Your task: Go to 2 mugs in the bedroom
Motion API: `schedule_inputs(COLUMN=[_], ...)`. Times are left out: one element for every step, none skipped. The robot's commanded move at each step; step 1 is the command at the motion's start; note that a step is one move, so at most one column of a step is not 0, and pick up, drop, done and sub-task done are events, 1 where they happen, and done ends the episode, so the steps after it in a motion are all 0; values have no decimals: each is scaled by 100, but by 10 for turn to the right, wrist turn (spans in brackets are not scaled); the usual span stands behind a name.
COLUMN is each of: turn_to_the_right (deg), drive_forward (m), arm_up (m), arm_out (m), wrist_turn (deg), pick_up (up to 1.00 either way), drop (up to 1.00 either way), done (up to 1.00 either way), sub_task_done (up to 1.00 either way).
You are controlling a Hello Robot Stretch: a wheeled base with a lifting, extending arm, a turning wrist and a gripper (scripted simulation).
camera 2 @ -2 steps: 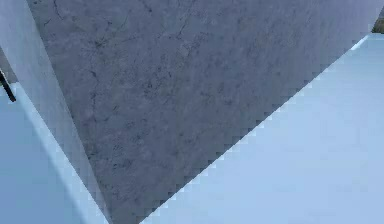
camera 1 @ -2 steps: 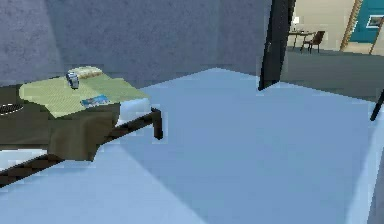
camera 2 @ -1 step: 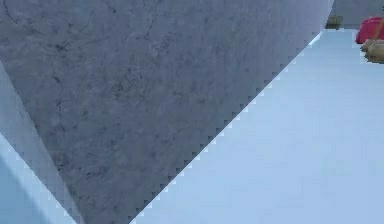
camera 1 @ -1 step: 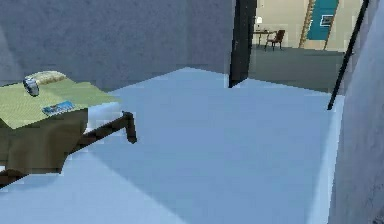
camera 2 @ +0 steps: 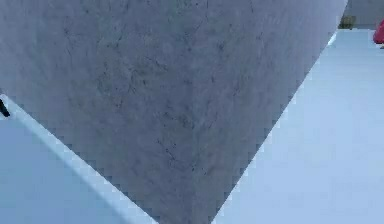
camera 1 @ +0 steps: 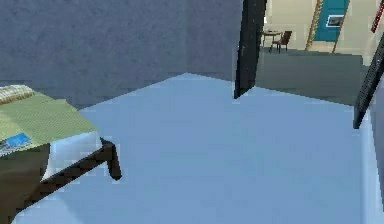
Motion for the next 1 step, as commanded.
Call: schedule_inputs(turn_to_the_right=[330], drive_forward=[0], arm_up=[0], arm_out=[0], wrist_turn=[0], pick_up=[0], drop=[0], done=[0], sub_task_done=[0])
